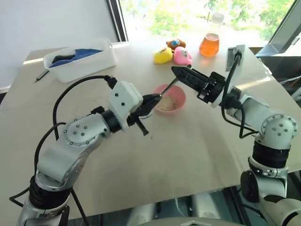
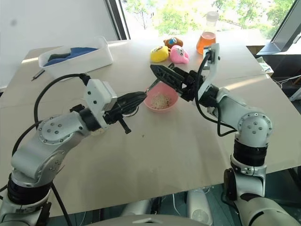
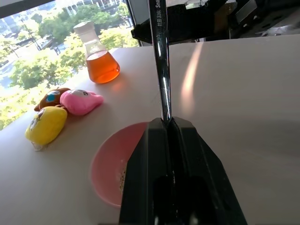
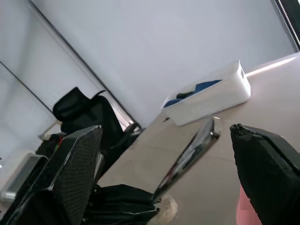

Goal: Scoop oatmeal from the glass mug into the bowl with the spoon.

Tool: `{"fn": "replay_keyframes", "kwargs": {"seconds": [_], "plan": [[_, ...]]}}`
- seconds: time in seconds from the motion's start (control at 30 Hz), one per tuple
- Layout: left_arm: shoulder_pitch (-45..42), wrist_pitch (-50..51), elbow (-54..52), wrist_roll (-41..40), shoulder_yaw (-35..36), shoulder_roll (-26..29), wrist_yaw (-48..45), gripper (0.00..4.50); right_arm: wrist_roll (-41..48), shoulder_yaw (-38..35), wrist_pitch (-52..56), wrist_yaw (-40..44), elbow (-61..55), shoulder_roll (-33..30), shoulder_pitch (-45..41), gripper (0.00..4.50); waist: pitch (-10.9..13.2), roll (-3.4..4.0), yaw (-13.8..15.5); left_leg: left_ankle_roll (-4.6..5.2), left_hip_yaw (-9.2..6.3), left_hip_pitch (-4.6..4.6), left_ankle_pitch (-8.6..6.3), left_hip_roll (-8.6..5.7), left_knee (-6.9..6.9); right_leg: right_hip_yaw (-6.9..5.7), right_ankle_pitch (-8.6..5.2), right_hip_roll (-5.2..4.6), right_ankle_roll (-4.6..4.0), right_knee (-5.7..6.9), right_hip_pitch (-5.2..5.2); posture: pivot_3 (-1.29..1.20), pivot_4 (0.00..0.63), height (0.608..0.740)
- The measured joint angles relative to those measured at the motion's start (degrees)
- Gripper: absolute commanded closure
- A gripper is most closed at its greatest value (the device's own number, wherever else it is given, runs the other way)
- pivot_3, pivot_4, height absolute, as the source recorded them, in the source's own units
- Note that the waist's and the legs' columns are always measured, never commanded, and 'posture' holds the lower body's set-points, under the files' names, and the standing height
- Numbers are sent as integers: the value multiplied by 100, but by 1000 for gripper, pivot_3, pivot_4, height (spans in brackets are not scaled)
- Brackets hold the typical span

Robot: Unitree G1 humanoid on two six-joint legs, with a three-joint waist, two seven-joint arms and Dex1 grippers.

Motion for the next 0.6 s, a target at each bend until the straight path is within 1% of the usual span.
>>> {"fn": "replay_keyframes", "kwargs": {"seconds": [0.07, 0.1, 0.13, 0.17, 0.2, 0.23, 0.27, 0.6], "plan": [[47, -6, 0, 43, 0, -9, -44, 4500, 59, 27, 29, -36, 1, -148, 0, 1733, 0, 0, 1, 0, 1, 0, 0, -1, 0, 0, 0, 0, 0, 0, 0, 0, 150, 740], [55, -6, 2, 67, 0, -29, -48, 4500, 155, 28, 39, -67, 6, -204, 0, 2316, 0, 0, 2, 0, 0, 0, 0, -1, 0, 0, 0, 0, 0, 0, 0, 0, 150, 740], [54, -10, 2, 78, 0, -43, -53, 4500, 202, 31, 40, -86, 8, -212, 0, 2693, 0, 0, 2, 0, 0, 0, 0, 0, 0, 0, 0, 0, 0, 0, 0, 0, 150, 740], [54, -13, 2, 95, -1, -68, -65, 4500, 265, 45, 41, -104, 9, -234, 0, 3298, 0, 0, -1, 0, 1, 0, 0, 0, 0, 0, 0, 0, 0, 0, 0, 0, 150, 740], [54, -16, 2, 98, -1, -80, -81, 4500, 299, 55, 41, -125, 9, -251, 0, 3695, 0, 0, -3, 0, 1, 0, 0, 0, 0, 1, 0, 0, 0, 0, 0, 0, 150, 740], [54, -18, 2, 101, -2, -94, -104, 4500, 363, 67, 41, -152, 10, -277, 1, 4217, 0, 0, -3, 0, 1, 0, 0, 0, 0, 1, 0, 0, 0, 0, 0, 0, 150, 740], [54, -18, 3, 107, -5, -100, -131, 4500, 417, 86, 41, -162, 11, -303, 0, 4431, 0, 0, -2, 0, 1, 0, 0, 0, 0, 1, 0, 0, 0, 0, 0, 0, 150, 740], [156, -12, 28, 200, -1, -110, -292, 4500, 587, 266, -8, -251, 54, -436, 16, 4431, 0, 0, -3, 1, 2, 0, 0, 0, 1, 1, 0, 0, 0, 0, 0, 0, 150, 740]]}}
